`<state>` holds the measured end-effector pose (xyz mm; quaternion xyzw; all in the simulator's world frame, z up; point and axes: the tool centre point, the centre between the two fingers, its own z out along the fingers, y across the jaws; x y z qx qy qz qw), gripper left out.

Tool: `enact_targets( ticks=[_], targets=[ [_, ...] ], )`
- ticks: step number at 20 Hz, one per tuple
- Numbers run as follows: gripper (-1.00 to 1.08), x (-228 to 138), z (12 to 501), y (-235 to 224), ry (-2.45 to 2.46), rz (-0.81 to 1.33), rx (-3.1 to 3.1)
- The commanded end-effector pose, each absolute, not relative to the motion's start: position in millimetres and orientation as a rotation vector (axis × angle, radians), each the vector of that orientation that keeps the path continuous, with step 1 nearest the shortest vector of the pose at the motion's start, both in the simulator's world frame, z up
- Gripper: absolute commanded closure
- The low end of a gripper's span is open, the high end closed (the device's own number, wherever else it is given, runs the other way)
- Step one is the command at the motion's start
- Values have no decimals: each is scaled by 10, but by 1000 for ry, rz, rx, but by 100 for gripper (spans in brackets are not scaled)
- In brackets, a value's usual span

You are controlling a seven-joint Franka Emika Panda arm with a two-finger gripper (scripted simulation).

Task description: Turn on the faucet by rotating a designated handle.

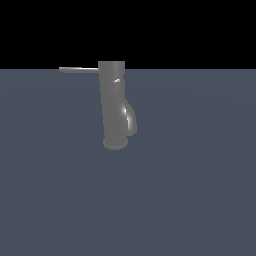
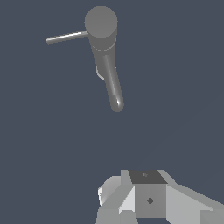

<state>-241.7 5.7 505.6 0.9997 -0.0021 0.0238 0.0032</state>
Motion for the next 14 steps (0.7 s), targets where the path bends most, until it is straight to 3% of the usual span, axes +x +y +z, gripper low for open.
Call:
enact_targets(
  ticks=[1,14],
  targets=[
    [108,-2402,5053,60,-15,74,3135],
    [108,-2033,4996,168,-227,63,3155]
  ],
)
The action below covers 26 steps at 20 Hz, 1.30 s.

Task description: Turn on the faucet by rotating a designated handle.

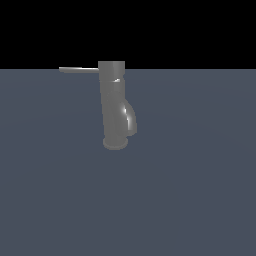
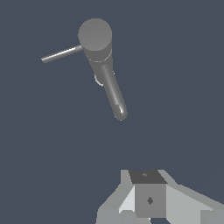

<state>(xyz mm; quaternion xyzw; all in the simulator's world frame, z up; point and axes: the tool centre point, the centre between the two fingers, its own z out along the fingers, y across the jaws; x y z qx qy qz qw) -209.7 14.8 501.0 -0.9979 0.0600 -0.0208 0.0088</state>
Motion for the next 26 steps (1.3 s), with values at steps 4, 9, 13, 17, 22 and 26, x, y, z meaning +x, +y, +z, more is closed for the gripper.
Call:
enact_targets(
  ticks=[4,9,13,17,22,26],
  targets=[
    [108,-1826,4945,237,342,-52,-3088],
    [108,-1548,4854,342,501,-36,-3052],
    [108,-1329,4763,435,629,-23,-3021],
    [108,-1114,4656,536,757,-9,-2986],
    [108,-852,4500,673,918,7,-2938],
    [108,-651,4358,791,1045,19,-2896]
  ],
)
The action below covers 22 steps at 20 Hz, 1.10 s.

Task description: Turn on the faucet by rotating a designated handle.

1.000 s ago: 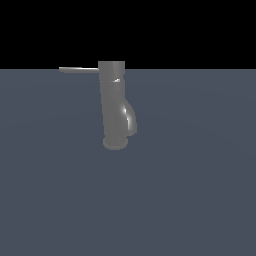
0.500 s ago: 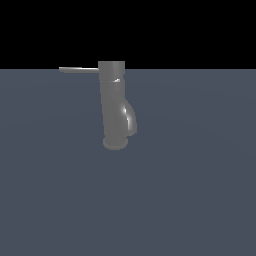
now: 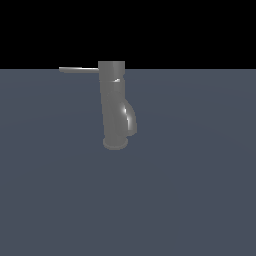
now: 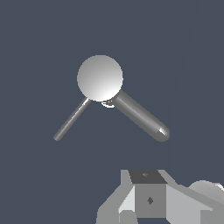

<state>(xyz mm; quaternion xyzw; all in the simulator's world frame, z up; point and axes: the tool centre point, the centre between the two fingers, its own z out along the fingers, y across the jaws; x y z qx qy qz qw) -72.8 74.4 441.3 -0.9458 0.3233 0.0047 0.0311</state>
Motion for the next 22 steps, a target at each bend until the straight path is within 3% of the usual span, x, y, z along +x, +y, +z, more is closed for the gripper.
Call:
enact_targets(
  ticks=[1,22],
  targets=[
    [108,-602,4320,822,1077,21,-2885],
    [108,275,3330,1544,1722,29,-2602]
  ],
)
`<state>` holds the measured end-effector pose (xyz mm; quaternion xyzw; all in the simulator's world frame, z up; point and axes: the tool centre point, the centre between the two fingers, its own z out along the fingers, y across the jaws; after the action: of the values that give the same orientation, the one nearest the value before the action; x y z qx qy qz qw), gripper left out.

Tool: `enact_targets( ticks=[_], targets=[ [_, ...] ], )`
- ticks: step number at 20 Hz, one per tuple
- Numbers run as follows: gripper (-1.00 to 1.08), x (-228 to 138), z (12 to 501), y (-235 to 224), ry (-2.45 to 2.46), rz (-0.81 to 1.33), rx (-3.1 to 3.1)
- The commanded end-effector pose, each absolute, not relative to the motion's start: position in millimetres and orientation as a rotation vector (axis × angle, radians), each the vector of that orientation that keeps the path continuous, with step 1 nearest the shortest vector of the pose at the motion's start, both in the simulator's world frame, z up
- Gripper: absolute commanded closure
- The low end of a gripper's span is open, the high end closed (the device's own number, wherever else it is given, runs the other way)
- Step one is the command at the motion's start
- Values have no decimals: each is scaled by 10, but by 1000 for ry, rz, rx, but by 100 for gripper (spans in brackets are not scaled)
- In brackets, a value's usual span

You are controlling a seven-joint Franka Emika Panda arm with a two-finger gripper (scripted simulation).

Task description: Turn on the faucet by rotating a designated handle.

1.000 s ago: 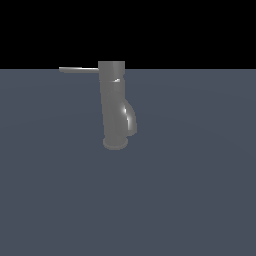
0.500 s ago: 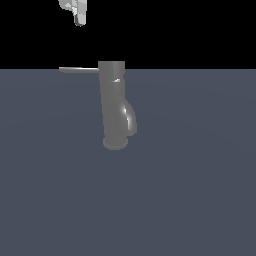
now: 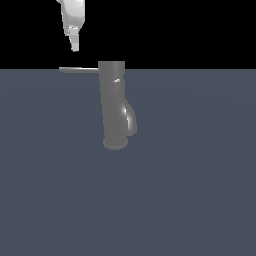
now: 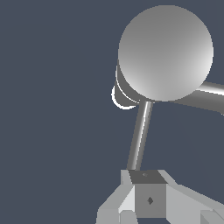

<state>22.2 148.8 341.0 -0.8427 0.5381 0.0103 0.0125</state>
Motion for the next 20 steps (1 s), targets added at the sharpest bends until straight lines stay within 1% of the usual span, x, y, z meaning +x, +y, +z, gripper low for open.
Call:
enact_targets(
  ticks=[1,11,20],
  targets=[
    [108,305,3280,1577,1748,26,-2587],
    [108,490,2928,1809,1920,6,-2483],
    [108,523,2853,1856,1954,0,-2460]
  ],
)
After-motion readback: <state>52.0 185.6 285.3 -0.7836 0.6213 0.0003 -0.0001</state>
